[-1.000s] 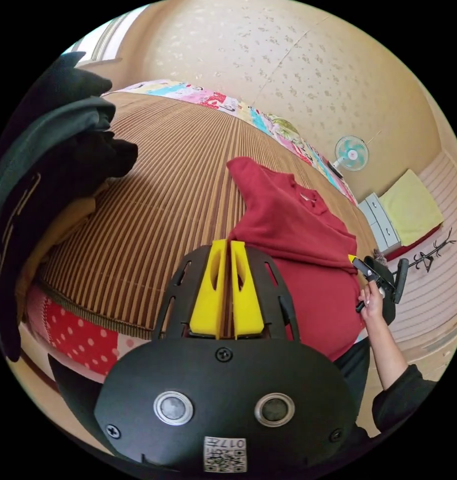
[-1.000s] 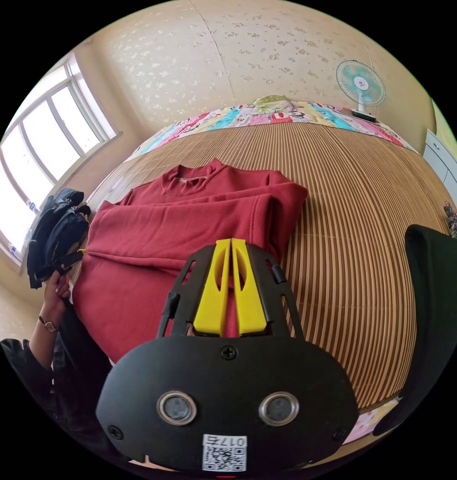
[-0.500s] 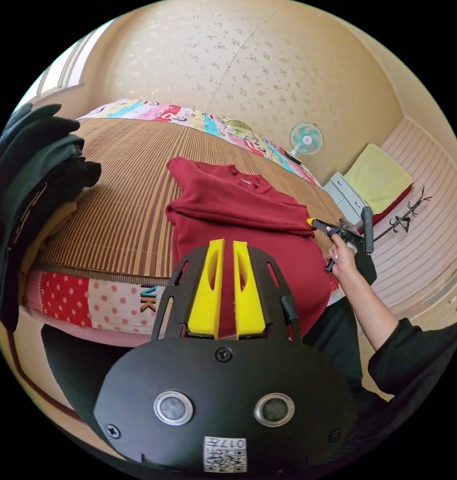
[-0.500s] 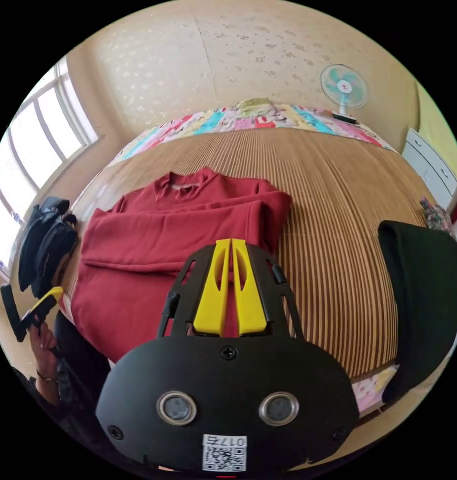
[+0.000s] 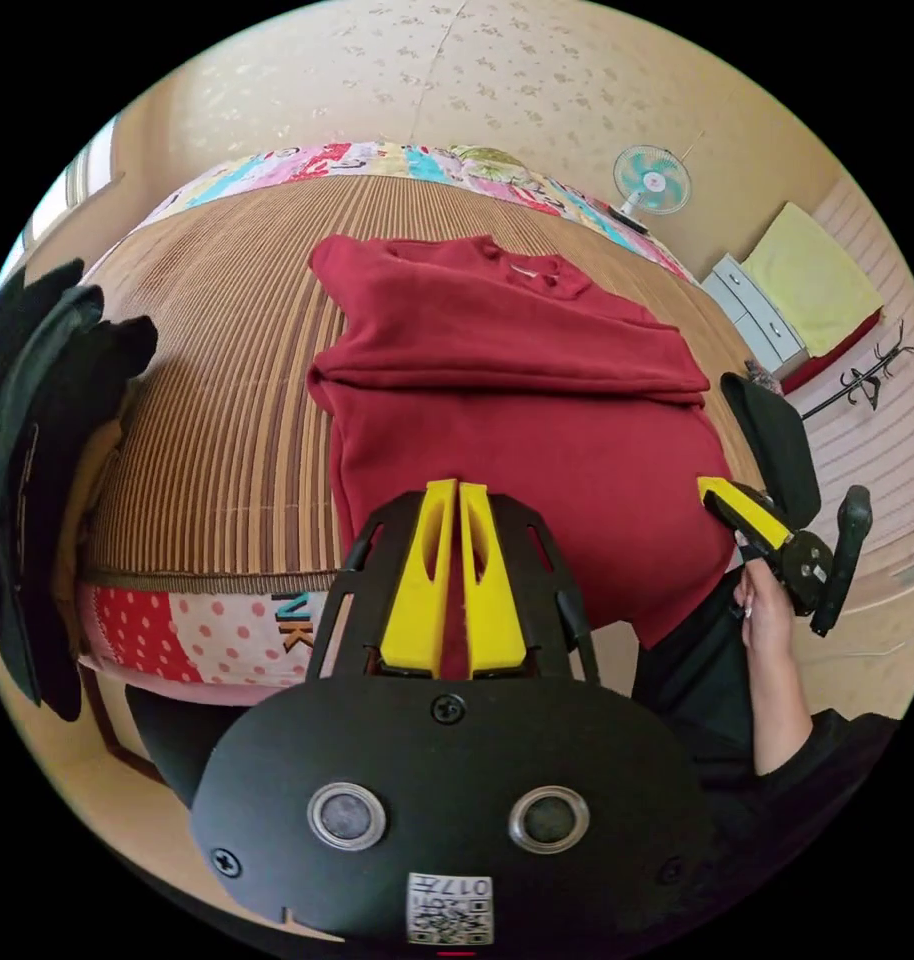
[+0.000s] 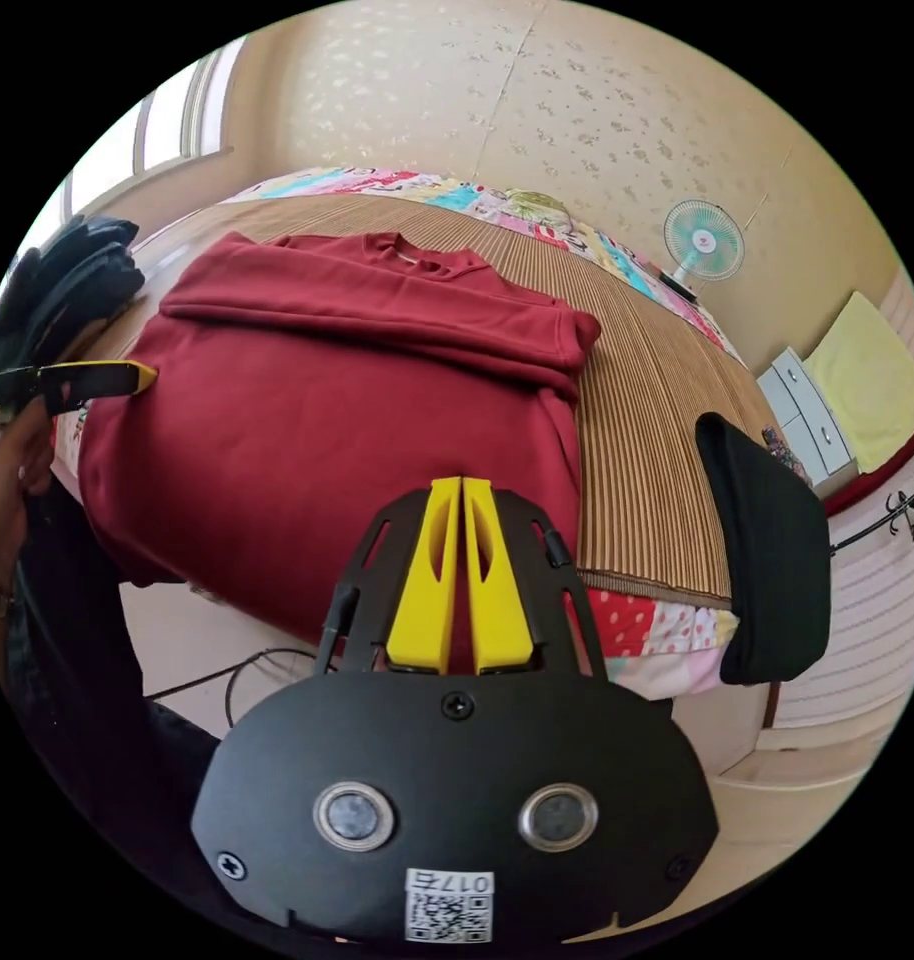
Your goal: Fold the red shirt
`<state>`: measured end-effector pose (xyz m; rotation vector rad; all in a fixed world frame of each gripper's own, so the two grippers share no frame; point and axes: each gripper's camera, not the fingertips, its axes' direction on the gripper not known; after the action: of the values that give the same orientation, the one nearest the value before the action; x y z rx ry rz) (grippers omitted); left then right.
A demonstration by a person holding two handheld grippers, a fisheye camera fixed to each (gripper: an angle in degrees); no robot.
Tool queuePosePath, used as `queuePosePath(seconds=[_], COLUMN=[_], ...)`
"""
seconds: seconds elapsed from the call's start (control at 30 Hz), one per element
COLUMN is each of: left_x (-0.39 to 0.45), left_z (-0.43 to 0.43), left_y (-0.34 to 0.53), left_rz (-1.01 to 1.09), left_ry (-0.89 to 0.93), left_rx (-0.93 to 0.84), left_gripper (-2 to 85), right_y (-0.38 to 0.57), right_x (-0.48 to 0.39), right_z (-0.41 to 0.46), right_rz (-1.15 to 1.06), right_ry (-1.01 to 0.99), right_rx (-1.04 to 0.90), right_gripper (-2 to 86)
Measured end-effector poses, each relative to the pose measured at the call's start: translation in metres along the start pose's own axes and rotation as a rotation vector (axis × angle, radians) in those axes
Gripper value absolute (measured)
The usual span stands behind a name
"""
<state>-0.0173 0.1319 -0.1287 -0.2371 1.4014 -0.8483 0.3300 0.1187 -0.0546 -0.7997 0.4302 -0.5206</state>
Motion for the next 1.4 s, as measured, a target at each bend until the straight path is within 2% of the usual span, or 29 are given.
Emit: queuePosePath(seconds=[0.13, 0.27, 0.53, 1.03, 1.4], left_x=[0.024, 0.019, 0.043, 0.002, -0.018], left_z=[0.03, 0.053, 0.099, 0.153, 0.171], left_y=[-0.034, -0.065, -0.104, -0.157, -0.178], left_rz=[0.119, 0.115, 0.205, 0.136, 0.11], left_ry=[-0.096, -0.066, -0.211, -0.117, -0.044], left_rx=[-0.069, -0.113, -0.064, 0.076, 0.1], left_gripper=[-1.0, -1.0, -1.0, -1.0, -1.0], right_y=[-0.032, -0.063, -0.091, -0.114, -0.107], right_x=[0.018, 0.034, 0.07, 0.152, 0.11], right_z=[0.029, 0.053, 0.095, 0.168, 0.193], right_rz=[0.042, 0.021, 0.044, 0.139, 0.052], right_ry=[-0.026, -0.042, -0.085, -0.283, -0.085], right_rx=[-0.069, -0.156, -0.142, -0.073, -0.035], right_gripper=[0.5, 0.5, 0.4, 0.3, 0.3])
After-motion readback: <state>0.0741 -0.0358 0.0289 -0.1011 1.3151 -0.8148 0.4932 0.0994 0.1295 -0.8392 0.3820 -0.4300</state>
